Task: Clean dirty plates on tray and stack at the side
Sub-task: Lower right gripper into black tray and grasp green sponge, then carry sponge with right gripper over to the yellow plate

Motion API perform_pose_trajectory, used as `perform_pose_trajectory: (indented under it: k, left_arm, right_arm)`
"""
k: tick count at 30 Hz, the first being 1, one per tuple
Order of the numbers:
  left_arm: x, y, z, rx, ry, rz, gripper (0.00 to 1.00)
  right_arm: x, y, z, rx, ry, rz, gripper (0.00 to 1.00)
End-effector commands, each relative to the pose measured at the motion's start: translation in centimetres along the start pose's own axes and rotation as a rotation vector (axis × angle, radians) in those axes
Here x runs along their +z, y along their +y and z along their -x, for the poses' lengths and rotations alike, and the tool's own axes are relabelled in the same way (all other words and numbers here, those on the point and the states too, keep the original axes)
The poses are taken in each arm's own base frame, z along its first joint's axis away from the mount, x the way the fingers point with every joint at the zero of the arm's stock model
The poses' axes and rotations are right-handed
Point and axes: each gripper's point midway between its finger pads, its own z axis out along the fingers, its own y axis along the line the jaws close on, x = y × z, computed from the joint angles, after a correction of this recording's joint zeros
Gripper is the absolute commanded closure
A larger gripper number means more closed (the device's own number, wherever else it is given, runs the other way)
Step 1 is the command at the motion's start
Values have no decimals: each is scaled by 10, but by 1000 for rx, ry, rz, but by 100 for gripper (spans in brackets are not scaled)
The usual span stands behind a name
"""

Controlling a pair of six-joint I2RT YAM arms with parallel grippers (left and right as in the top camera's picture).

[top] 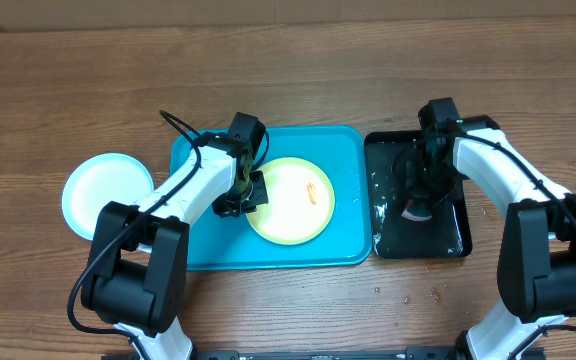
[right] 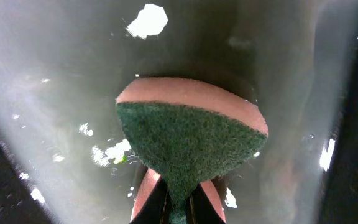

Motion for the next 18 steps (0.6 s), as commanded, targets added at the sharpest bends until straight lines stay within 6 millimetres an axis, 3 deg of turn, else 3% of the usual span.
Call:
perform_pose_trajectory:
  k: [1,18]
  left_arm:
    - [-6,2,3,-12,-25,5,96]
    - [-6,1,4,37,-31,2,96]
  right_arm:
    - [-21,6,17,-1,-60,22,96]
    - [-30,6,14,-2,-38,20,96]
